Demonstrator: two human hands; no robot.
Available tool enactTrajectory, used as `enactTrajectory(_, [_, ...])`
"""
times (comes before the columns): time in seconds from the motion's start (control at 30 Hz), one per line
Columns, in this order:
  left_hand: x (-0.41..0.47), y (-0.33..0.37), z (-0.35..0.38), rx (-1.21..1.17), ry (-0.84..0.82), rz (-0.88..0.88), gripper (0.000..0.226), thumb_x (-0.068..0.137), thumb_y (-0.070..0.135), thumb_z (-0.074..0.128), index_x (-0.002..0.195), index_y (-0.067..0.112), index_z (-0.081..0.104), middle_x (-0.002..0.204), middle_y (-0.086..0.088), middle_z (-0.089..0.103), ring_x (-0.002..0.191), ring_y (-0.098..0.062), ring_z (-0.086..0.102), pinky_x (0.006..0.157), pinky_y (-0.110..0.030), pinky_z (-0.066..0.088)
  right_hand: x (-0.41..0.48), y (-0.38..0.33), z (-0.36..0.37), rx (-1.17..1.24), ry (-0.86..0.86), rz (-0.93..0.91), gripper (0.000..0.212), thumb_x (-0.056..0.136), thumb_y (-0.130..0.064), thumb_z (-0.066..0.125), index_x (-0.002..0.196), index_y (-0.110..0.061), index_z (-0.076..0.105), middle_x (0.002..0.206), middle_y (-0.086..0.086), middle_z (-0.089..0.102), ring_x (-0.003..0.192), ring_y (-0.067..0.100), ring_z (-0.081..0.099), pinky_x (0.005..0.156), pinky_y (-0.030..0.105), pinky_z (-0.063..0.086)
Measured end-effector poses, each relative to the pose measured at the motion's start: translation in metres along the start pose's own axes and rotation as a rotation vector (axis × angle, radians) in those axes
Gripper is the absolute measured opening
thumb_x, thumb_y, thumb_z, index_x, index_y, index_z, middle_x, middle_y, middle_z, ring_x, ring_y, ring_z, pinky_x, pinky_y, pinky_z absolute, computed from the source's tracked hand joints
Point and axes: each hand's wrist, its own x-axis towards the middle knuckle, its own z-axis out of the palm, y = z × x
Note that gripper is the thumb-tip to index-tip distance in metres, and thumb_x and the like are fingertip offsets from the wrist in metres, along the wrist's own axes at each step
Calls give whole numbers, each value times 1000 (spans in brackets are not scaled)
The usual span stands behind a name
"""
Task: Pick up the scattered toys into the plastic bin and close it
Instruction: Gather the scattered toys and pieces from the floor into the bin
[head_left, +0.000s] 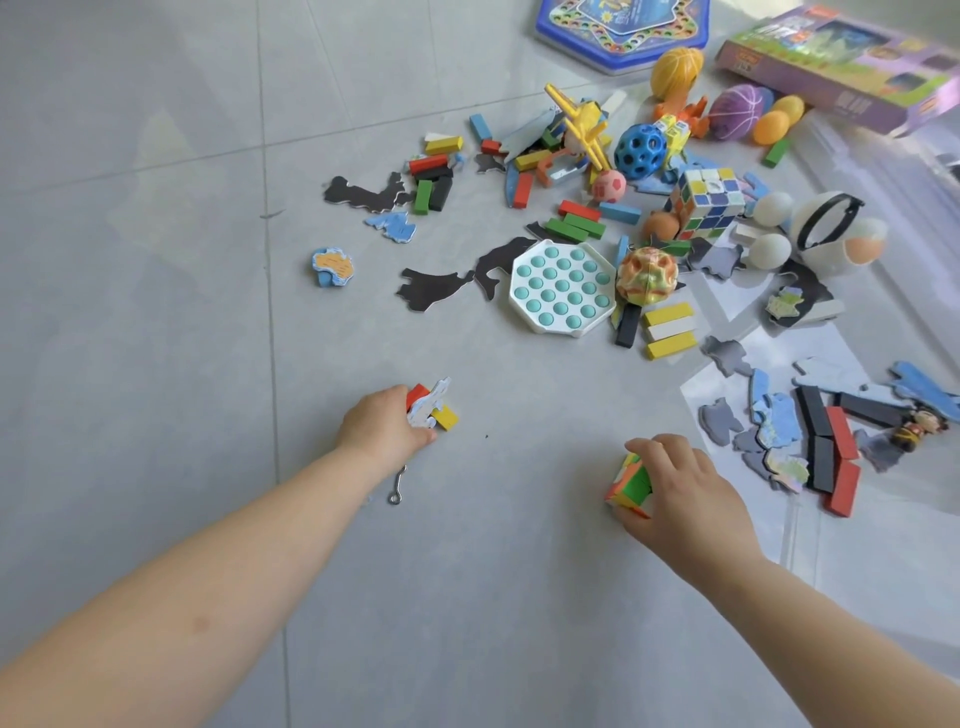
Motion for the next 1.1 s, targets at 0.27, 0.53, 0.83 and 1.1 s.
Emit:
enactTrajectory(0.27, [-5, -1, -20, -332, 32, 44, 16, 76, 11, 69, 81, 15, 53, 78, -1, 56, 81, -21, 49, 59, -24, 35, -7, 13, -3, -27, -31, -25, 57, 88, -43, 52, 138, -26, 30, 139, -3, 33, 126, 18, 38, 92, 26, 40])
enactTrajectory(0.53, [-49, 67, -39, -451, -30, 254, 25, 82, 13, 64, 68, 29, 50, 68, 11, 57, 47, 13, 57, 44, 2, 37, -36, 39, -76, 168, 110, 7, 69, 79, -36, 67, 137, -28, 32, 137, -6, 38, 125, 15, 39, 91, 29, 39])
enactTrajectory(0.83, [-127, 239, -45, -140, -237, 764, 8, 83, 25, 62, 79, 24, 55, 64, 10, 55, 50, 2, 56, 43, -11, 38, -167, 144, -207, 445, 651, 371, 97, 46, -50, 76, 132, -30, 38, 106, -6, 43, 87, 11, 40, 71, 13, 29])
enactTrajectory(1.1, [-217, 380, 14, -221, -259, 1182, 29, 87, 25, 56, 62, 27, 43, 58, 6, 43, 52, -9, 40, 45, -9, 32, -252, 286, -135, 450, 74, 855, 85, 77, -29, 72, 145, -21, 20, 140, 12, 37, 120, 28, 44, 95, 30, 37])
